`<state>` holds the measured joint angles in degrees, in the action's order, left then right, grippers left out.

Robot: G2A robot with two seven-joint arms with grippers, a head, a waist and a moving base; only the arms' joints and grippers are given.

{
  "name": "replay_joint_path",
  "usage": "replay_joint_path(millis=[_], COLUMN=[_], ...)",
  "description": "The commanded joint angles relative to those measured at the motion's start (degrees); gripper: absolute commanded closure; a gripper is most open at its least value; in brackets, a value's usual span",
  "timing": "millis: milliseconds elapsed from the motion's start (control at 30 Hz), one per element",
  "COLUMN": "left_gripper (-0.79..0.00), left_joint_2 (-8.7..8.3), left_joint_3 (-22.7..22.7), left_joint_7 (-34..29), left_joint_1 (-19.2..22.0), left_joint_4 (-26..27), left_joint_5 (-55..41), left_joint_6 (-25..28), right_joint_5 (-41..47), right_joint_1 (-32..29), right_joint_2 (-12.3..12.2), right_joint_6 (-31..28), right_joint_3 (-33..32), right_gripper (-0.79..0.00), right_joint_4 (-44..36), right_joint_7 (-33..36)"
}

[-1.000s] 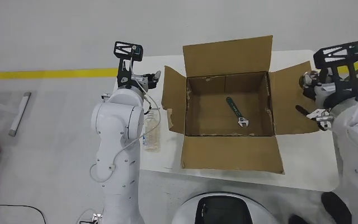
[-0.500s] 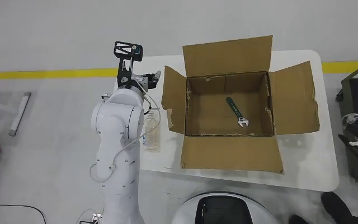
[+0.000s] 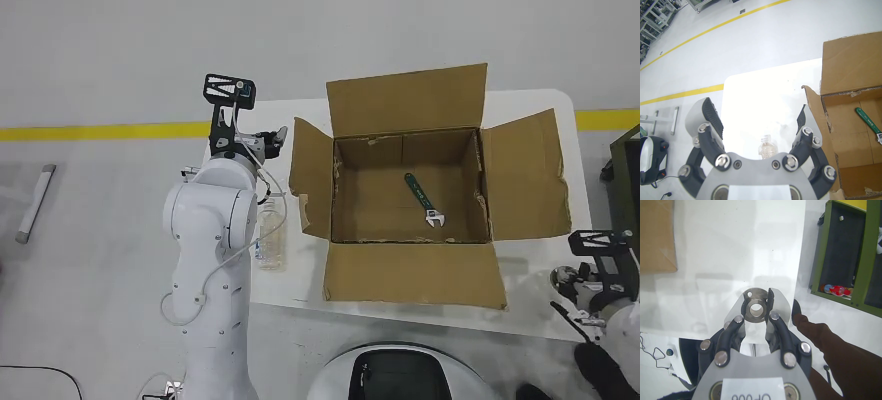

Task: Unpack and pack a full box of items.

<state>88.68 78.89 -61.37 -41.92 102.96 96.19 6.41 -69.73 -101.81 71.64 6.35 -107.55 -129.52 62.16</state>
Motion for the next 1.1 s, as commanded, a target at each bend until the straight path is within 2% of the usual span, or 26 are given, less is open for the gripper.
replay_joint_path(millis=[0, 67, 267, 300, 333, 400, 433, 467, 567, 633, 700, 767, 800, 833, 900, 933, 1000, 1033, 1067], left_gripper=[-0.785, -0.785, -0.785, -0.785, -0.785, -0.785, -0.785, -0.785, -0.785, -0.785, -0.785, -0.785, -0.785, -0.785, -0.785, -0.785, -0.785, -0.785, -0.785], left_joint_2=[0.0, 0.0, 0.0, 0.0, 0.0, 0.0, 0.0, 0.0, 0.0, 0.0, 0.0, 0.0, 0.0, 0.0, 0.0, 0.0, 0.0, 0.0, 0.0], left_joint_3=[0.0, 0.0, 0.0, 0.0, 0.0, 0.0, 0.0, 0.0, 0.0, 0.0, 0.0, 0.0, 0.0, 0.0, 0.0, 0.0, 0.0, 0.0, 0.0], left_joint_7=[0.0, 0.0, 0.0, 0.0, 0.0, 0.0, 0.0, 0.0, 0.0, 0.0, 0.0, 0.0, 0.0, 0.0, 0.0, 0.0, 0.0, 0.0, 0.0], left_joint_1=[0.0, 0.0, 0.0, 0.0, 0.0, 0.0, 0.0, 0.0, 0.0, 0.0, 0.0, 0.0, 0.0, 0.0, 0.0, 0.0, 0.0, 0.0, 0.0], left_joint_4=[0.0, 0.0, 0.0, 0.0, 0.0, 0.0, 0.0, 0.0, 0.0, 0.0, 0.0, 0.0, 0.0, 0.0, 0.0, 0.0, 0.0, 0.0, 0.0], left_joint_5=[0.0, 0.0, 0.0, 0.0, 0.0, 0.0, 0.0, 0.0, 0.0, 0.0, 0.0, 0.0, 0.0, 0.0, 0.0, 0.0, 0.0, 0.0, 0.0], left_joint_6=[0.0, 0.0, 0.0, 0.0, 0.0, 0.0, 0.0, 0.0, 0.0, 0.0, 0.0, 0.0, 0.0, 0.0, 0.0, 0.0, 0.0, 0.0, 0.0], right_joint_5=[1.0, 0.7, -0.5, -0.8, -1.0, -1.0, -1.2, -1.2, -0.9, -0.3, -0.1, 0.7, 0.8, 1.6, 2.3, 2.8, 2.3, 2.3, 2.4], right_joint_1=[0.1, 0.2, 1.4, 1.6, 1.9, 2.4, 2.6, 2.9, 3.7, 4.0, 4.2, 4.3, 4.3, 4.5, 4.9, 4.9, 5.5, 5.8, 6.5], right_joint_2=[0.1, 0.2, 0.2, 0.2, 0.2, 0.2, 0.2, 0.1, 0.1, 0.0, 0.0, -0.1, -0.1, -0.1, -0.2, -0.2, -0.3, -0.4, -0.4], right_joint_6=[-0.1, -0.3, -0.2, -0.3, -0.2, -0.2, -0.4, -0.4, -0.9, -0.9, -0.8, -0.4, 0.1, 0.8, 2.1, 1.9, 2.7, 3.0, 3.7], right_joint_3=[0.9, 2.0, 4.4, 4.7, 4.9, 5.3, 5.4, 5.6, 5.8, 5.4, 4.5, 3.1, 2.0, 0.9, -1.8, -2.6, -4.9, -5.5, -6.2], right_gripper=[0.0, 0.0, 0.0, -0.025, -0.132, -0.246, -0.354, -0.385, -0.376, -0.44, -0.462, -0.57, -0.68, -0.68, -0.628, -0.391, -0.336, -0.283, -0.197], right_joint_4=[1.3, 3.4, 7.1, 7.5, 7.9, 8.3, 8.4, 8.6, 8.5, 7.5, 5.9, 4.1, 3.2, 2.3, 0.5, -0.4, -2.3, -3.3, -4.5], right_joint_7=[-2.6, -5.5, -7.6, -7.6, -7.6, -7.6, -7.4, -7.3, -6.8, -6.2, -5.8, -5.3, -5.3, -5.3, -5.4, -4.9, -4.4, -4.1, -4.2])
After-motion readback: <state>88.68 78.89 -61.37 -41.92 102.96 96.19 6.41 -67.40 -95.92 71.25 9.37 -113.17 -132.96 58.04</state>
